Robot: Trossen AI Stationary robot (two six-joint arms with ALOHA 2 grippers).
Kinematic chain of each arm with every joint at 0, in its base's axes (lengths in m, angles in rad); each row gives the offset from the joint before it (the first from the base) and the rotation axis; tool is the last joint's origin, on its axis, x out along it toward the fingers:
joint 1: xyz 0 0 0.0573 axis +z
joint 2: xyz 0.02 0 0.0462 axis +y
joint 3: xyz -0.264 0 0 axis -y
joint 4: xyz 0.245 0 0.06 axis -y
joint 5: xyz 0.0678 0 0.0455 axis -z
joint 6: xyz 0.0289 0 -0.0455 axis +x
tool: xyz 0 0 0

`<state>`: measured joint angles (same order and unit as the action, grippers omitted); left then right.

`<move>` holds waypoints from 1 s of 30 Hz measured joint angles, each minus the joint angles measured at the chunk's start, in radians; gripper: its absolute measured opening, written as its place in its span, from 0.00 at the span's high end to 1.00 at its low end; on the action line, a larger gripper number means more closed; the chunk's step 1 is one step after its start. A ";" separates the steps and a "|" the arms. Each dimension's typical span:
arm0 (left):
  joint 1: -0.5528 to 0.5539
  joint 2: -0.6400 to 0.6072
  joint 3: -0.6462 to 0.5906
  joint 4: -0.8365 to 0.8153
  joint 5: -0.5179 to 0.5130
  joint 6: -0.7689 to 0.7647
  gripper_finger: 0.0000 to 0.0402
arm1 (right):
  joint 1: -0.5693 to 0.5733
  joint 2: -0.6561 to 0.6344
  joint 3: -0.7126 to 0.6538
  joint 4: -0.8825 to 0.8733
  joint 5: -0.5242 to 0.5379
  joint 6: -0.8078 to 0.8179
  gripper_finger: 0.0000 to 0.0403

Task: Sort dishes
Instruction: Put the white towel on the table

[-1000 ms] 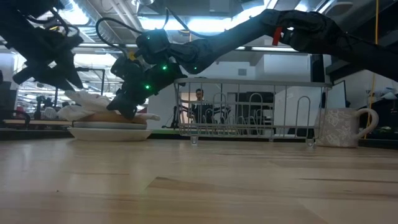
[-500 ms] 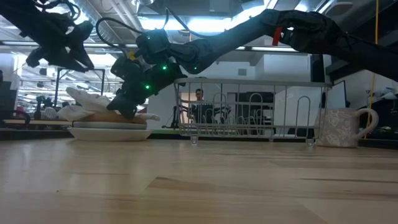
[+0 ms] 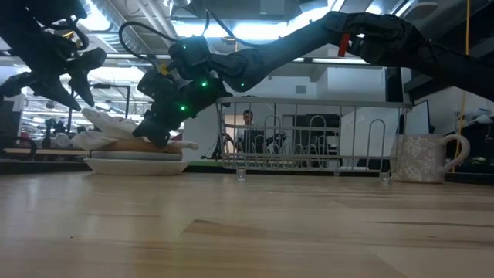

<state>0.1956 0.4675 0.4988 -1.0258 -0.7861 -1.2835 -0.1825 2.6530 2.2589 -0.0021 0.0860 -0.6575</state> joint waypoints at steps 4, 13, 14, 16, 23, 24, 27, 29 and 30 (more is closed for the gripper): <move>0.003 0.006 0.000 0.041 0.020 0.006 0.68 | 0.000 0.000 0.000 0.000 0.000 0.000 0.91; 0.003 0.090 -0.001 0.067 0.032 -0.063 0.68 | 0.000 0.000 0.000 0.000 0.000 0.000 0.91; 0.003 0.111 -0.001 0.081 0.032 -0.062 0.68 | 0.000 0.000 0.000 0.000 0.000 0.000 0.91; 0.003 0.154 -0.001 0.106 0.032 -0.046 0.68 | 0.000 0.000 0.000 0.000 0.000 0.000 0.91; 0.035 0.295 -0.002 0.148 0.032 -0.032 0.68 | 0.000 0.000 0.000 0.000 0.000 0.000 0.91; 0.039 0.310 -0.002 0.164 0.032 -0.010 0.69 | 0.000 0.000 0.000 0.000 0.000 0.000 0.91; 0.043 0.344 -0.002 0.233 0.037 0.087 0.73 | 0.000 0.000 0.000 0.000 0.000 0.000 0.91; 0.043 0.354 -0.002 0.296 0.038 0.152 0.81 | 0.000 0.000 0.000 0.000 0.000 0.000 0.91; 0.043 0.355 -0.002 0.327 0.038 0.181 0.86 | 0.000 0.000 0.000 0.000 0.000 0.000 0.91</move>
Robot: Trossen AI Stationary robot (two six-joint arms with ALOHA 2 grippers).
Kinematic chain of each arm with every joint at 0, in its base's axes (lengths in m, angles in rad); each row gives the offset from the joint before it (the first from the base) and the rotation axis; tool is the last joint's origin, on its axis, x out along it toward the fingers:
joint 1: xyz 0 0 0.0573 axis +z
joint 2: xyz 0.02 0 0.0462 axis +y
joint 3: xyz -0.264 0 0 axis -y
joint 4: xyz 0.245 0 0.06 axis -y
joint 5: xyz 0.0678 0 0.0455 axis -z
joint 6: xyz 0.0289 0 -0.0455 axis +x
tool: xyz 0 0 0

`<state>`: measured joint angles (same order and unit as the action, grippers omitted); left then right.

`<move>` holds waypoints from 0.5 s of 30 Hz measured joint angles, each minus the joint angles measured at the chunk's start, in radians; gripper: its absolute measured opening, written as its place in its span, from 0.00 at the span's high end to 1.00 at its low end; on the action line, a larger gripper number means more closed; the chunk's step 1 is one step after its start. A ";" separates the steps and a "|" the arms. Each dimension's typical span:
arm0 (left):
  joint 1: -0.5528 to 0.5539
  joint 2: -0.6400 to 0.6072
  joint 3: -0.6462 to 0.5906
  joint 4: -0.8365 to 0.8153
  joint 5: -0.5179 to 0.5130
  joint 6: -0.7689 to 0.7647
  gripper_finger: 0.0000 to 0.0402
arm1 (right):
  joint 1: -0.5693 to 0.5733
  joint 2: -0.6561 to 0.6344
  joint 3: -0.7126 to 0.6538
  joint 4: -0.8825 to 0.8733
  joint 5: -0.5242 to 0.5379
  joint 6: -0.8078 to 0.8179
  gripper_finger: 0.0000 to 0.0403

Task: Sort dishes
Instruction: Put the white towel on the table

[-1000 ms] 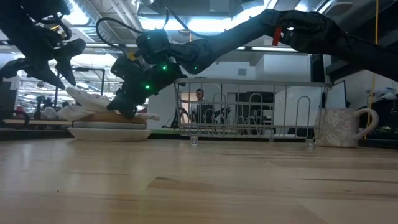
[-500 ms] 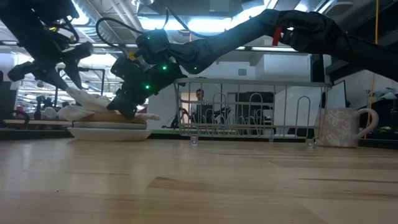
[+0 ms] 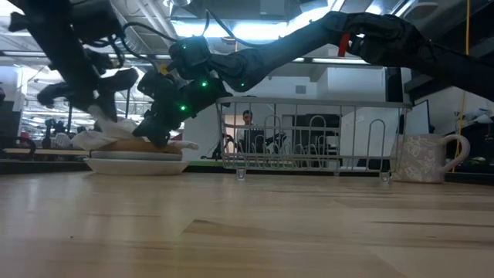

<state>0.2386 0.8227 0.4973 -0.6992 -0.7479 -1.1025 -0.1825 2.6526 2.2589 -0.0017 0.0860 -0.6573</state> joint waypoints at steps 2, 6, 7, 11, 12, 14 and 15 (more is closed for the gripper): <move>0.000 -0.002 0.000 0.057 -0.001 0.047 0.95 | 0.001 -0.005 0.000 -0.004 0.000 0.001 0.91; -0.001 -0.016 0.008 0.085 0.000 0.136 0.98 | 0.008 -0.030 0.000 -0.021 0.001 -0.003 0.91; -0.003 -0.023 0.013 0.083 0.001 0.154 0.99 | 0.010 -0.042 0.000 -0.028 0.003 -0.003 0.91; -0.020 -0.062 0.040 0.080 -0.001 0.226 0.99 | 0.013 -0.098 0.000 -0.104 0.010 -0.006 0.91; -0.024 -0.075 0.053 0.082 -0.002 0.247 0.99 | 0.014 -0.111 0.000 -0.127 0.010 -0.006 0.91; -0.030 -0.104 0.084 0.083 -0.005 0.284 0.99 | 0.014 -0.136 0.000 -0.169 0.010 -0.006 0.91; -0.030 -0.116 0.104 0.083 -0.005 0.312 1.00 | 0.014 -0.147 0.000 -0.190 0.010 -0.006 0.91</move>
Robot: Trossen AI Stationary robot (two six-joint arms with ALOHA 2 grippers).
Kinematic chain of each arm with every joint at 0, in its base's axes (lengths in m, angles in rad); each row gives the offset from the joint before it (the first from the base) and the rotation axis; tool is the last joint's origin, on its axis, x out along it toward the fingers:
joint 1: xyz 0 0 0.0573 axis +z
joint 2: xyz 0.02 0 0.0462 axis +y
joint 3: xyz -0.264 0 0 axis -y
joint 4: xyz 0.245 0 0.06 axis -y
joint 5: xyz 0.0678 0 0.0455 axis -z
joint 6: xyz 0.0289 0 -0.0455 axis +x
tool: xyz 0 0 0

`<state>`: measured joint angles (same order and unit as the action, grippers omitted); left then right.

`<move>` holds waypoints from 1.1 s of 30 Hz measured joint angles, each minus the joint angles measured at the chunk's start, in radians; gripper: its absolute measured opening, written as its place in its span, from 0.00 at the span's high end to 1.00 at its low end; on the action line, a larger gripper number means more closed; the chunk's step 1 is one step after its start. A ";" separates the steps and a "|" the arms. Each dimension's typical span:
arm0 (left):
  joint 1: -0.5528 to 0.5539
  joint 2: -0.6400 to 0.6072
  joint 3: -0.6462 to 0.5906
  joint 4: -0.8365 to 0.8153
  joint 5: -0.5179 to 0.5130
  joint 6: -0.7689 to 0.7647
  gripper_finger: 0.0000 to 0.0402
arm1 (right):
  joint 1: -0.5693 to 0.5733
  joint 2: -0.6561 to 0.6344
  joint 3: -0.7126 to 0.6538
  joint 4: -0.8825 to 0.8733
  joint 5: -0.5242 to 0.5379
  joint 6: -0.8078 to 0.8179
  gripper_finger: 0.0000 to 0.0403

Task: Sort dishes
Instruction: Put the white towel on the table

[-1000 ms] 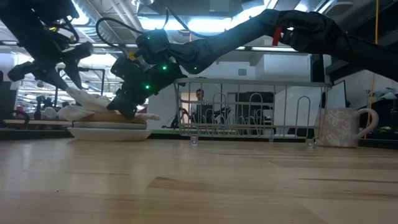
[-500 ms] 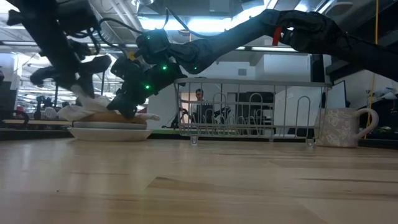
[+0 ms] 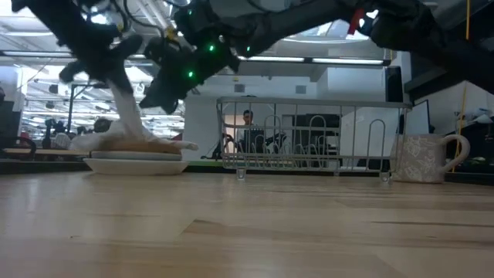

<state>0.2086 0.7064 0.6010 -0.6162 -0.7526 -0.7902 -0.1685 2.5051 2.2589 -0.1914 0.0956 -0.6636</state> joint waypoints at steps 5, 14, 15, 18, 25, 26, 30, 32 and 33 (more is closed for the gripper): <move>-0.017 -0.050 0.100 0.004 0.000 0.152 1.00 | 0.000 -0.068 0.000 -0.068 -0.008 0.000 0.91; -0.106 -0.076 0.246 0.019 0.015 0.325 1.00 | 0.005 -0.228 0.000 -0.280 -0.009 0.000 0.91; -0.122 -0.076 0.255 0.039 0.027 0.339 1.00 | 0.005 -0.249 0.000 -0.310 -0.009 -0.001 0.91; -0.174 -0.076 0.280 0.125 0.086 0.415 1.00 | 0.011 -0.314 0.000 -0.396 -0.009 -0.020 0.91; -0.301 -0.074 0.323 0.309 0.217 0.537 1.00 | 0.021 -0.459 0.000 -0.515 -0.001 -0.023 0.91; -0.318 -0.074 0.326 0.329 0.239 0.540 1.00 | 0.022 -0.479 0.000 -0.525 -0.001 -0.023 0.91; -0.381 -0.068 0.331 0.418 0.358 0.538 1.00 | 0.025 -0.553 0.000 -0.546 0.009 -0.023 0.91; -0.407 -0.057 0.331 0.470 0.425 0.537 1.00 | 0.025 -0.591 0.000 -0.546 0.009 -0.023 0.91; -0.420 -0.045 0.332 0.501 0.462 0.537 1.00 | 0.025 -0.609 0.000 -0.546 0.009 -0.023 0.91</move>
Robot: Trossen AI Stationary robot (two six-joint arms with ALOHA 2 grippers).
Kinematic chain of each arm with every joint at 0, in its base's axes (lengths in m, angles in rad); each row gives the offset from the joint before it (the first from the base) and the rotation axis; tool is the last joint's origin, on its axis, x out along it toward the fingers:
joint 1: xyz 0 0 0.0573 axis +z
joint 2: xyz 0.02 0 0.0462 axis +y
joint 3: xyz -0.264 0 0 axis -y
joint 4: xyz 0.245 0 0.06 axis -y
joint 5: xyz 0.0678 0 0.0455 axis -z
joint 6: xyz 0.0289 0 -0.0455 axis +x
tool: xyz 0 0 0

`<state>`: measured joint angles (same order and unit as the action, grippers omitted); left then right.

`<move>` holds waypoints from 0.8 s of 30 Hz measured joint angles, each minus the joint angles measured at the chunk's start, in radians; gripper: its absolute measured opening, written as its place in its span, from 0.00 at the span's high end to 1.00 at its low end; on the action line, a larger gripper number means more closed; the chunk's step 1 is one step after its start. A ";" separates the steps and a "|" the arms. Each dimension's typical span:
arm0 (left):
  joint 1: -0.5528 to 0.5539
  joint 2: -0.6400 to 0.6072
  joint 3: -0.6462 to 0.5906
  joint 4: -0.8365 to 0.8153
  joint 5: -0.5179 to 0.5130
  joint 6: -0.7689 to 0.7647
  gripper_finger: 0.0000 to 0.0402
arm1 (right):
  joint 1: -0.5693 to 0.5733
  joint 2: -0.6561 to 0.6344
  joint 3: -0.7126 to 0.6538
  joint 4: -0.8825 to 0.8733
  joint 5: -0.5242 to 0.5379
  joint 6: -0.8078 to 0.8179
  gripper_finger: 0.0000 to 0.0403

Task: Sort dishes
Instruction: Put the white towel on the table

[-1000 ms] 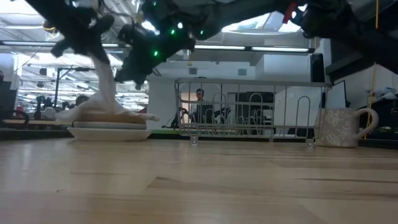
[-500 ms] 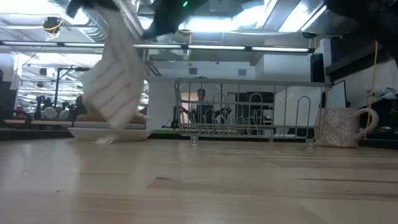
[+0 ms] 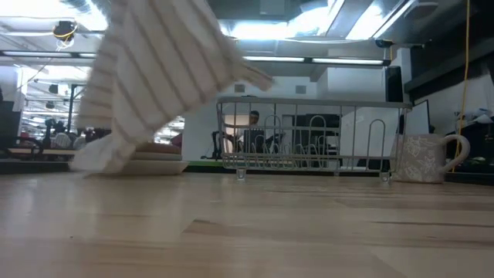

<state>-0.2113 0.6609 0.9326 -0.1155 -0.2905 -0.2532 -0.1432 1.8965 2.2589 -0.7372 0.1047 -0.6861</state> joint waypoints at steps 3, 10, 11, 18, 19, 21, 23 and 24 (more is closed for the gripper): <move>-0.031 0.045 0.000 0.102 0.095 0.000 1.00 | -0.001 -0.050 0.000 0.003 0.000 0.000 0.91; -0.050 0.217 0.000 0.330 0.153 -0.001 1.00 | -0.001 -0.114 0.000 0.000 0.000 0.000 0.91; -0.049 0.248 0.000 0.364 0.153 -0.004 1.00 | -0.001 -0.122 0.000 0.000 0.000 0.000 0.91; -0.041 0.459 0.003 0.673 0.165 0.000 1.00 | -0.001 -0.174 0.000 -0.002 0.000 -0.001 0.91; -0.035 0.487 0.013 0.712 0.172 0.003 1.00 | -0.001 -0.185 0.000 -0.002 0.000 -0.001 0.91; -0.019 0.549 0.053 0.765 0.191 0.002 1.00 | -0.001 -0.208 0.000 -0.007 0.007 -0.003 0.91; -0.004 0.616 0.116 0.768 0.212 -0.001 1.00 | -0.001 -0.229 0.000 -0.017 0.033 -0.004 0.91; 0.004 0.650 0.150 0.766 0.229 0.000 1.00 | -0.001 -0.238 0.000 -0.028 0.046 -0.004 0.91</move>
<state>-0.2076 1.3112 1.0825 0.6503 -0.0612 -0.2536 -0.1440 1.6586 2.2593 -0.7652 0.1506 -0.6899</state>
